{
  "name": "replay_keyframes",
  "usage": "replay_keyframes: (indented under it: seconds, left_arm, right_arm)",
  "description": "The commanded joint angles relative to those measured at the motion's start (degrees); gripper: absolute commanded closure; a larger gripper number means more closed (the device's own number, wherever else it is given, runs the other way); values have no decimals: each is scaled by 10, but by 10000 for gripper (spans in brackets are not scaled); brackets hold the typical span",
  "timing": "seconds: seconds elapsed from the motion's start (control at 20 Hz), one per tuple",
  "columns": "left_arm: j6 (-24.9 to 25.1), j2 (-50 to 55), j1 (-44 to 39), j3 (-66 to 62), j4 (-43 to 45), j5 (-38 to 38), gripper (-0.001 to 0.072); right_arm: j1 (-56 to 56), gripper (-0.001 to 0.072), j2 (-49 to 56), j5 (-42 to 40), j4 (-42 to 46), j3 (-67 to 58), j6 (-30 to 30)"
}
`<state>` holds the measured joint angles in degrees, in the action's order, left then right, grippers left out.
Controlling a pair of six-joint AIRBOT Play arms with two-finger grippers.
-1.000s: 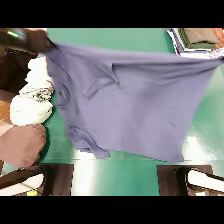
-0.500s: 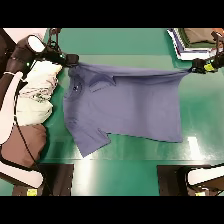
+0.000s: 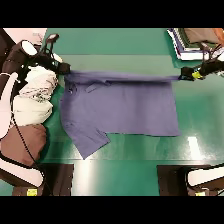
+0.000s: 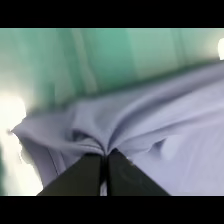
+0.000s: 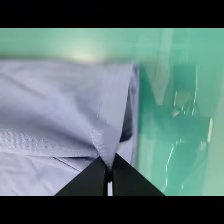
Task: Fold the shirts.
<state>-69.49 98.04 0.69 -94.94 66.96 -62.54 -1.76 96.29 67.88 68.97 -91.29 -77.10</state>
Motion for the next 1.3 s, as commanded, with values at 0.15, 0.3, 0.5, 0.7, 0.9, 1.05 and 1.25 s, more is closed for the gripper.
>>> replay_keyframes:
  seconds: [0.15,0.3,0.5,0.7,0.9,1.05,1.25]
  left_arm:
    - [19,2,6,75,5,-30,681]
    - [-34,2,6,78,14,-33,249]
    - [-78,-3,26,52,21,-109,98]
    - [-116,-90,56,122,22,-162,98]
    - [-140,-263,47,369,12,-105,98]
    - [-148,-373,46,542,-32,-98,98]
    - [-160,-443,46,655,-68,-86,98]
  right_arm:
    - [34,700,-34,-63,-4,128,-16]
    - [33,658,-40,-50,-4,138,-16]
    - [8,360,-44,58,-2,82,-12]
    - [-49,360,-118,129,-5,110,-3]
    - [-83,215,-214,111,-5,204,-3]
    - [-85,216,-257,85,-5,258,-3]
    - [-80,221,-267,81,-42,273,3]
